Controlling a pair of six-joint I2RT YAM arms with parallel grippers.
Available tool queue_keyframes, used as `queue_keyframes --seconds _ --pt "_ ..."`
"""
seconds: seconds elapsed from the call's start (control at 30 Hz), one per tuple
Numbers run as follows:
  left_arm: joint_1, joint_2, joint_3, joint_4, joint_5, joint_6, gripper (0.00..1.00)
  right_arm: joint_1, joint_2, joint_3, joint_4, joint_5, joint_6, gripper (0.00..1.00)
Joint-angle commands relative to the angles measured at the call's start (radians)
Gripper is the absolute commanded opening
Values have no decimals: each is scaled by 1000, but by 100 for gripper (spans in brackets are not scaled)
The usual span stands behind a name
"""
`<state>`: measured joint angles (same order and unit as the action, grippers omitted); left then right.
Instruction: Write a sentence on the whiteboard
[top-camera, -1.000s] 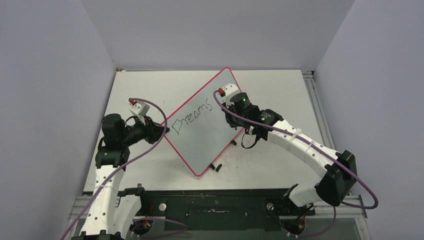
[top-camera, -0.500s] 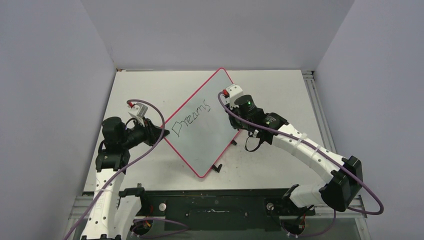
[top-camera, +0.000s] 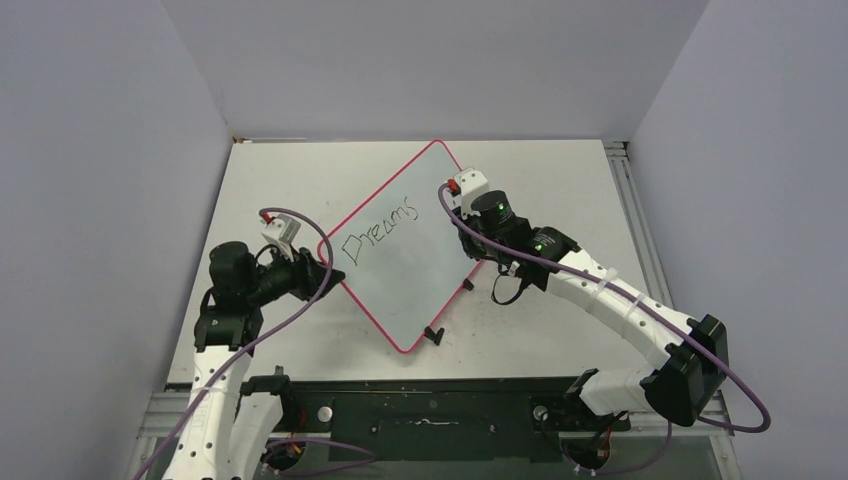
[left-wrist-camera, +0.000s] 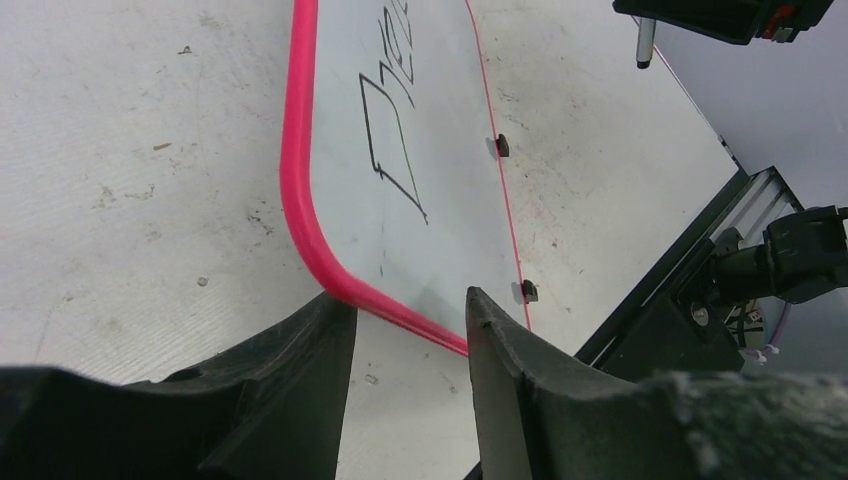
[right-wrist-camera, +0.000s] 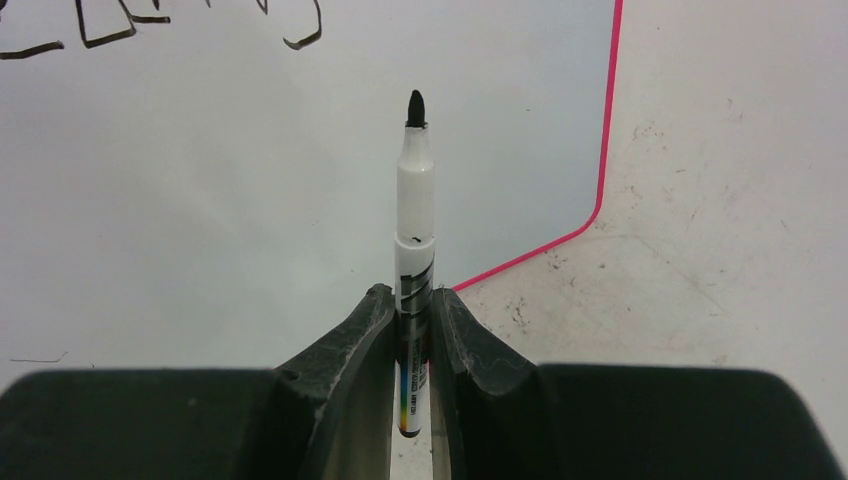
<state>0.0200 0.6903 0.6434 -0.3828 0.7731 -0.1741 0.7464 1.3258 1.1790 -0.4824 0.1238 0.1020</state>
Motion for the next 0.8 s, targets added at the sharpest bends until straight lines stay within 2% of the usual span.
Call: queue_keyframes --seconds 0.0,0.17,0.23,0.3,0.53,0.7,0.77 --pt "-6 -20 2 13 -8 10 45 -5 -39 -8 35 21 13 5" --pt "-5 -40 15 -13 -33 20 60 -5 -49 -7 29 22 12 5" --pt "-5 -64 27 -40 -78 30 76 -5 -56 -5 23 19 11 5" --pt "-6 -90 46 -62 -117 37 83 -4 -69 -4 19 8 16 5" --pt "-6 -155 197 -210 -249 109 88 -5 -117 5 -31 -97 45 5" --pt "-7 -177 343 -304 -292 235 88 -4 -155 16 -118 -288 78 5" --pt "-61 -165 396 -301 -286 248 88 -4 -168 23 -160 -393 85 5"
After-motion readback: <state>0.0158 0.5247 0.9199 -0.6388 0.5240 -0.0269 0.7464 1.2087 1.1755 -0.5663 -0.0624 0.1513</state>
